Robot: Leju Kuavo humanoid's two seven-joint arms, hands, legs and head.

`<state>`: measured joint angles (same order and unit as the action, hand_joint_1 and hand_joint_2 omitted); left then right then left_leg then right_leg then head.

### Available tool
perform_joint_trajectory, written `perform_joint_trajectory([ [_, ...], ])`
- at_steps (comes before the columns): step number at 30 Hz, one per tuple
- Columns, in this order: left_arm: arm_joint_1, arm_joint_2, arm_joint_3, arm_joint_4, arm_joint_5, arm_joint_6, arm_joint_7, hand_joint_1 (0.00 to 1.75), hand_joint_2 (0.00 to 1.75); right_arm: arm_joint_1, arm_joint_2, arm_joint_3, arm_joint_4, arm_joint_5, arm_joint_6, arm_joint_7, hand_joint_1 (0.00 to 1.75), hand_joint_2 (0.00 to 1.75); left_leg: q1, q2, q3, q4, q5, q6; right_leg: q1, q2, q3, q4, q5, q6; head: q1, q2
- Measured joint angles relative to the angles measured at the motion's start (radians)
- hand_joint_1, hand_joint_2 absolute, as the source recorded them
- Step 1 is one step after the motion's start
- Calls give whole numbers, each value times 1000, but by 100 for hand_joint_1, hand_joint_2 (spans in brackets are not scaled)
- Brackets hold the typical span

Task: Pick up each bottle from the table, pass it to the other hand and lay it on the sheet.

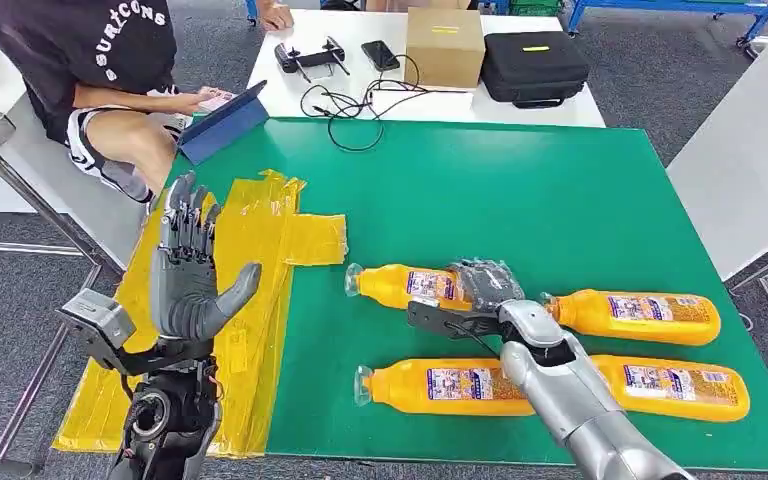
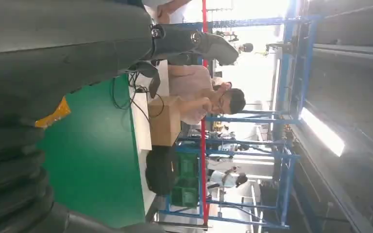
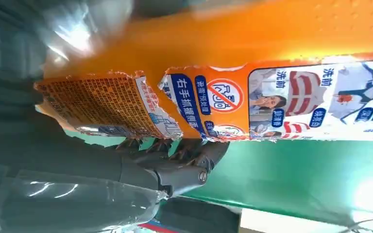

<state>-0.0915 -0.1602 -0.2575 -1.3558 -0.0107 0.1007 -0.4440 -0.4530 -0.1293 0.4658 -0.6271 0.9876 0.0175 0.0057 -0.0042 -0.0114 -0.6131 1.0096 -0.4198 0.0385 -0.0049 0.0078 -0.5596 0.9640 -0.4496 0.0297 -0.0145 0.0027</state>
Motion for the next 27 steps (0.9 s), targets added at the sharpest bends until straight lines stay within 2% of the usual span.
perform_joint_trajectory([
  [8, 21, 0, 10, -26, -8, 2, 5, 0, 175, 9, 24, -49, -94, -103, -122, 14, 175, 175, 0, 0, 0, 0, 0, 0, 0, 0, -1, 0, 0, 0, 0, 0],
  [16, 27, -9, 11, -24, -21, -23, 19, 0, 175, 123, 69, -139, -307, -88, -257, 45, 175, 175, 0, 0, 0, 0, 0, 0, 0, 0, -1, 0, 0, 0, 0, 0],
  [22, 16, -10, -6, -17, 30, -184, 70, 0, 175, 156, 122, -199, -404, -122, -391, -45, 175, 175, 0, 1, 0, 0, 0, 0, 0, 0, -1, 0, 0, 0, 0, 0],
  [27, -22, -14, -16, -3, 205, -340, 137, 0, 175, 154, 153, -203, -411, -141, -413, -99, 175, 175, 0, 0, 0, 0, 0, 0, 0, 0, -1, 0, 0, 0, 0, 0],
])
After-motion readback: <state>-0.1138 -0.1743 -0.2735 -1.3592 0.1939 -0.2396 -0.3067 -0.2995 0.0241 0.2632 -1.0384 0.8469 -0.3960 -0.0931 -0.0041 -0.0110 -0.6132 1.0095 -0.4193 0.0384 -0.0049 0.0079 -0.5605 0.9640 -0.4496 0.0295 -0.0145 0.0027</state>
